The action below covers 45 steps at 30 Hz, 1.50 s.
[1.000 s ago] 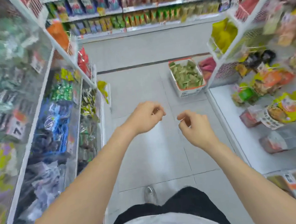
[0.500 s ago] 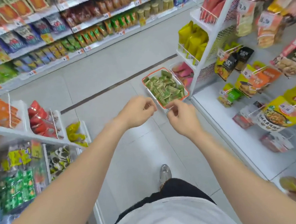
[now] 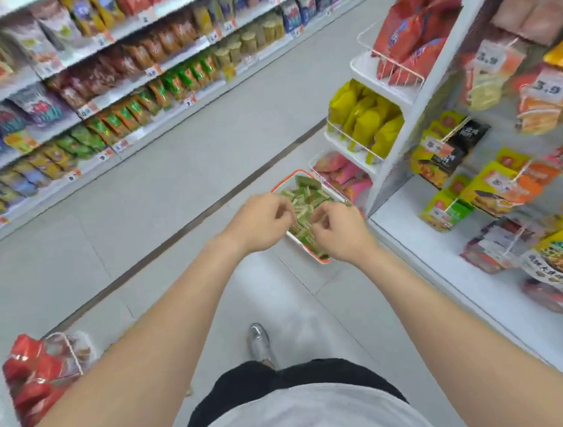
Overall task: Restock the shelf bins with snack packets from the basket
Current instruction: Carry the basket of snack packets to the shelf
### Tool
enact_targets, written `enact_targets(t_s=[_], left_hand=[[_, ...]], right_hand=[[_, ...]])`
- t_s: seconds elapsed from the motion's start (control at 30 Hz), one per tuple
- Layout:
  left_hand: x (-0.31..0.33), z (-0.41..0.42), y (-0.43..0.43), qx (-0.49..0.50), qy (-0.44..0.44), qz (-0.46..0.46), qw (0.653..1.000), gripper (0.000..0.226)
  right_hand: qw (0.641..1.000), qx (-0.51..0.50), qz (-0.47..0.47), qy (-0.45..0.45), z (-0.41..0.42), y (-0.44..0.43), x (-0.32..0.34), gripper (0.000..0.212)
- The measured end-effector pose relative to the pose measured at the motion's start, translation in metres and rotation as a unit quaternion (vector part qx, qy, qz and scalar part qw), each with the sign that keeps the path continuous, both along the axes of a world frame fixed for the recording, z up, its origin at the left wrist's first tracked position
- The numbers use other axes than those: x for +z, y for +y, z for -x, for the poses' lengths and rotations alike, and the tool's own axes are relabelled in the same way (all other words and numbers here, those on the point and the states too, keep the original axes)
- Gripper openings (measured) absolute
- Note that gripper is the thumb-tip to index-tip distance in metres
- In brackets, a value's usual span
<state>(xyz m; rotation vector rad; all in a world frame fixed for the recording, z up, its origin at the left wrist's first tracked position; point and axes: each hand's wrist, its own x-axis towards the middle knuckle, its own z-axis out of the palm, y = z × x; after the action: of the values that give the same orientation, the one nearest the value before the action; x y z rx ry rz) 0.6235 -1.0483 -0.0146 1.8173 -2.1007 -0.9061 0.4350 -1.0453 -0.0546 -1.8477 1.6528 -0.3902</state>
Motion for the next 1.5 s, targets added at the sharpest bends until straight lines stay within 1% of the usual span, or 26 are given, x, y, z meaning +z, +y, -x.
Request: enact_targets(t_s=[0.03,0.2,0.33,0.43,0.57,0.67,0.77,0.97,1.07,1.1,1.17,1.2,1.23,1.3,1.37,1.5], left_hand=[[-0.003,-0.009,-0.019,-0.009,-0.007,-0.002,1.000,0.021],[-0.019,-0.027,-0.113,-0.063,-0.037,-0.032,0.997,0.022],[-0.048,-0.021,-0.189,-0.108,-0.069,-0.053,0.990,0.023],[-0.078,-0.015,-0.250,-0.124,-0.076,-0.073,0.987,0.023],[-0.133,-0.012,-0.329,-0.113,-0.086,-0.109,0.984,0.022],[-0.186,-0.012,-0.382,-0.122,-0.101,-0.120,0.980,0.022],[-0.246,-0.016,-0.426,-0.117,-0.107,-0.140,0.977,0.023],[-0.406,-0.038,-0.481,-0.045,-0.075,-0.199,0.976,0.029],[-0.491,-0.050,-0.499,-0.008,-0.079,-0.207,0.975,0.031],[-0.518,-0.054,-0.505,-0.003,-0.084,-0.204,0.975,0.031],[-0.568,-0.060,-0.515,-0.003,-0.095,-0.199,0.975,0.025],[-0.591,-0.064,-0.521,-0.004,-0.100,-0.196,0.975,0.022],[-0.611,-0.068,-0.526,0.000,-0.108,-0.191,0.976,0.024],[-0.647,-0.074,-0.536,0.020,-0.133,-0.186,0.973,0.038],[-0.676,-0.078,-0.544,0.042,-0.135,-0.193,0.971,0.049],[-0.713,-0.080,-0.552,0.044,-0.133,-0.235,0.962,0.055]], right_hand=[[1.000,-0.008,-0.011,0.007,-0.010,-0.014,-0.003,0.013],[0.996,-0.078,-0.031,0.038,-0.039,-0.068,-0.021,0.024],[0.988,-0.147,-0.032,0.021,-0.036,-0.119,-0.044,0.029],[0.988,-0.149,-0.023,0.032,-0.032,-0.171,-0.070,0.028],[0.989,-0.117,-0.024,0.092,-0.030,-0.242,-0.117,0.024],[0.987,-0.100,-0.028,0.123,-0.033,-0.288,-0.159,0.022],[0.986,-0.081,-0.061,0.134,-0.041,-0.328,-0.210,0.025],[0.981,-0.081,-0.132,0.114,-0.057,-0.385,-0.338,0.027],[0.976,-0.048,-0.167,0.134,-0.077,-0.409,-0.408,0.028],[0.975,-0.030,-0.168,0.144,-0.085,-0.417,-0.430,0.023],[0.972,-0.012,-0.173,0.161,-0.100,-0.430,-0.471,0.004],[0.970,-0.010,-0.175,0.166,-0.107,-0.436,-0.490,0.003],[0.969,-0.009,-0.178,0.170,-0.113,-0.440,-0.509,0.006],[0.968,-0.019,-0.181,0.175,-0.123,-0.448,-0.543,0.007],[0.967,-0.031,-0.182,0.174,-0.129,-0.452,-0.570,0.009],[0.964,-0.049,-0.213,0.150,-0.134,-0.456,-0.606,0.006]])
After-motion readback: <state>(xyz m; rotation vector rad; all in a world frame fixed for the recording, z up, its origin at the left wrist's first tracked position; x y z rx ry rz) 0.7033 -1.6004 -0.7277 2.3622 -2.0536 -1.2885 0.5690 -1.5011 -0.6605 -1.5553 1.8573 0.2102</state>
